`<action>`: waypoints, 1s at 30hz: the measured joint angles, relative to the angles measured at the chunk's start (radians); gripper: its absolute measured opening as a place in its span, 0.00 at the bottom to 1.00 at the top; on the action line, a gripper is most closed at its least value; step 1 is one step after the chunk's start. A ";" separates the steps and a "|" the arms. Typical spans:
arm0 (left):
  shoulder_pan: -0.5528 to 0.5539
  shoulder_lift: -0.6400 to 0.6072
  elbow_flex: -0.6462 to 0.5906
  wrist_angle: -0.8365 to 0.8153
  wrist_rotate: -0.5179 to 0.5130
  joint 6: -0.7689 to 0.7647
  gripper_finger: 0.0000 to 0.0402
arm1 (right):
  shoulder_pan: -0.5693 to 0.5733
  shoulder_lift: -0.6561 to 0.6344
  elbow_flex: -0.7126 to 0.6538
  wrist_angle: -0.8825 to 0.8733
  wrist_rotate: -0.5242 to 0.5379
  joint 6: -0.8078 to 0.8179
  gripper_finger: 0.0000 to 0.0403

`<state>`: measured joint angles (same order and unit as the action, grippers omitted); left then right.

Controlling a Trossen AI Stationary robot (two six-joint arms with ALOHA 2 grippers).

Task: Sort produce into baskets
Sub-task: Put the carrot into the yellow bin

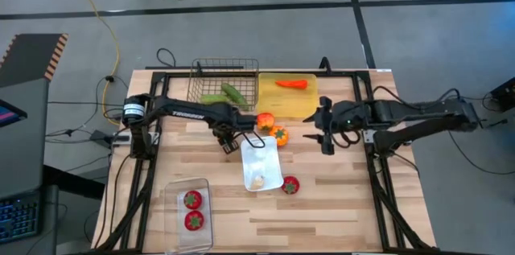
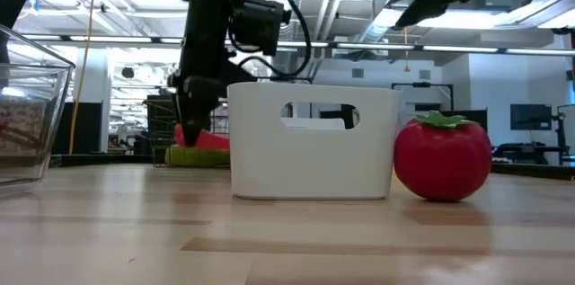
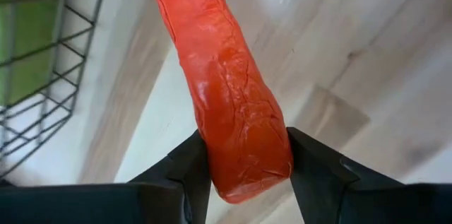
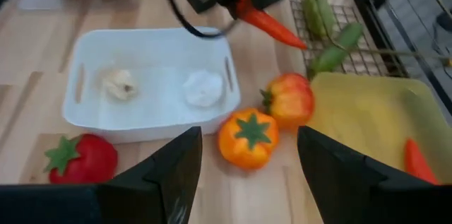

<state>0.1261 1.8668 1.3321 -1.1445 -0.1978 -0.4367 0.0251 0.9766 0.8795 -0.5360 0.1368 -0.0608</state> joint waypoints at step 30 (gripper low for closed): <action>0.076 -0.001 0.363 0.641 -0.031 0.377 0.37 | -0.101 0.159 0.000 -0.053 -0.004 0.010 0.65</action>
<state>0.2019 1.8656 1.6951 -0.5032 -0.2292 -0.0597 -0.0762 1.1358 0.8791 -0.5892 0.1326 -0.0505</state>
